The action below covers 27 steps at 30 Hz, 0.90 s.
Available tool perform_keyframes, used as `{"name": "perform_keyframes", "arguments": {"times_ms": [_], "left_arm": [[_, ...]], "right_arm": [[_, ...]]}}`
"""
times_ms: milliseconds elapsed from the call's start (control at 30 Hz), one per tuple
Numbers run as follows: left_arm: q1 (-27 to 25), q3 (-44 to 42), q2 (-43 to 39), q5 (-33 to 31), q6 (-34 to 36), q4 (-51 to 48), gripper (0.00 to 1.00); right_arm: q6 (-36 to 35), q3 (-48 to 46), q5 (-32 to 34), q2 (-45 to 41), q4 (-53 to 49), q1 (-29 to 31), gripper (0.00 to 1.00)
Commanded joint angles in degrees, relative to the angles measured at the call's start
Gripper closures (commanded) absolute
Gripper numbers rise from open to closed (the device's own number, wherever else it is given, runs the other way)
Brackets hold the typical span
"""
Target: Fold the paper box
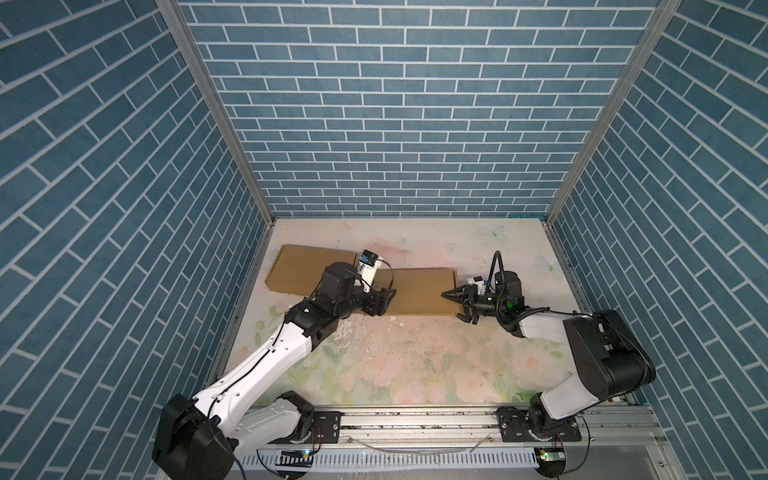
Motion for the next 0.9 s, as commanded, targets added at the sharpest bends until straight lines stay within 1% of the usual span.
{"name": "perform_keyframes", "arguments": {"times_ms": [0, 67, 167, 267, 333, 500, 600, 700, 800, 867], "left_arm": [[-7.81, 1.11, 2.23, -8.73, 19.69, -4.75, 0.17], [-11.84, 2.3, 5.3, -10.25, 25.47, -6.13, 0.16], [-15.61, 3.91, 10.24, -13.51, 30.67, -7.5, 0.15], [-17.74, 4.96, 14.41, -19.34, 34.22, -6.8, 0.15], [-18.32, 4.56, 15.64, -21.9, 36.06, -4.7, 0.15], [-19.47, 2.42, 16.19, -25.9, 39.57, 0.15, 0.15], [-21.03, -0.35, 16.18, -30.58, 43.56, 4.82, 0.17], [-22.65, -3.73, 15.82, -35.43, 47.86, 11.58, 0.19], [-23.75, -6.02, 15.59, -38.84, 51.34, 16.52, 0.22], [-24.09, -6.63, 15.3, -40.11, 52.94, 17.99, 0.26]], "right_arm": [[4.96, -1.03, -2.08, -3.17, -3.87, -0.19, 0.51], [5.08, -1.34, -2.18, -4.79, -6.4, -0.2, 0.53], [6.33, -2.05, -2.45, -6.84, -8.1, -0.22, 0.54], [8.24, -2.8, -3.17, -8.59, -8.38, -0.09, 0.56], [9.31, -3.18, -3.84, -9.82, -8.68, -0.13, 0.56], [12.13, -3.78, -5.04, -11.99, -9.35, -0.13, 0.57], [13.49, -3.68, -6.4, -12.37, -9.33, -0.13, 0.58], [14.6, -3.92, -7.81, -12.28, -9.36, -0.05, 0.59], [15.03, -4.26, -8.84, -12.24, -9.49, 0.04, 0.6], [15.25, -4.29, -9.33, -12.5, -9.69, 0.12, 0.6]]}}
